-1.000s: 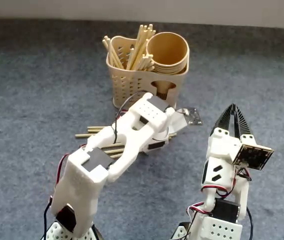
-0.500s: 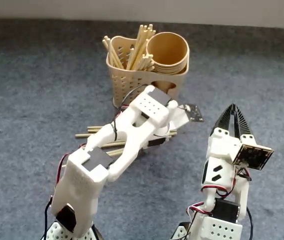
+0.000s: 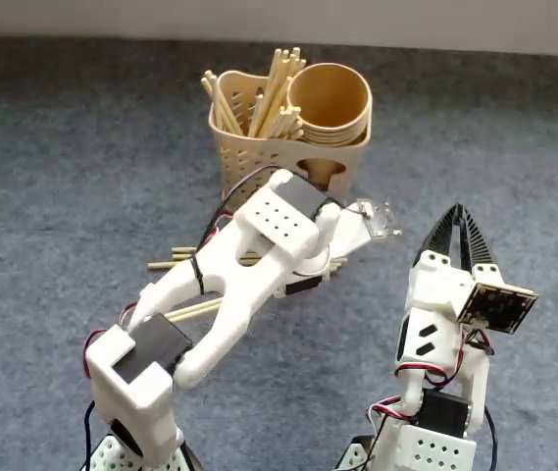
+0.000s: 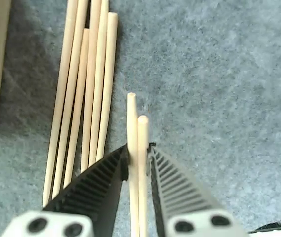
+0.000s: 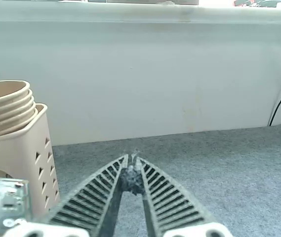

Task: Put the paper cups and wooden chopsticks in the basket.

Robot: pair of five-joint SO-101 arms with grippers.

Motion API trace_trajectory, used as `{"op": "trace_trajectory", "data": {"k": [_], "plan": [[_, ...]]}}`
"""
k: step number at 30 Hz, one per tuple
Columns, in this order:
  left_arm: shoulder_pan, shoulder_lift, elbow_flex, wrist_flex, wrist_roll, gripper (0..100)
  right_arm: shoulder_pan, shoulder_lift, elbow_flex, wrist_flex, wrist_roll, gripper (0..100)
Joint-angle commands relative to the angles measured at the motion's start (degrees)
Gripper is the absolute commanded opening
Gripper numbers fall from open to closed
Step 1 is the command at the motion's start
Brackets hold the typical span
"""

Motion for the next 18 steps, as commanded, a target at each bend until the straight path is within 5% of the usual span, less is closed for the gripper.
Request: {"op": "trace_trajectory", "data": {"k": [1, 18], "plan": [[1.2, -9.9, 3.6, -2.4, 0.5, 1, 0.3, -0.7, -0.8, -0.2, 0.7, 2.0], [1.1, -32.8, 19.2, -14.2, 4.7, 1, 0.2, -0.7, -0.7, -0.2, 0.7, 2.0]]}}
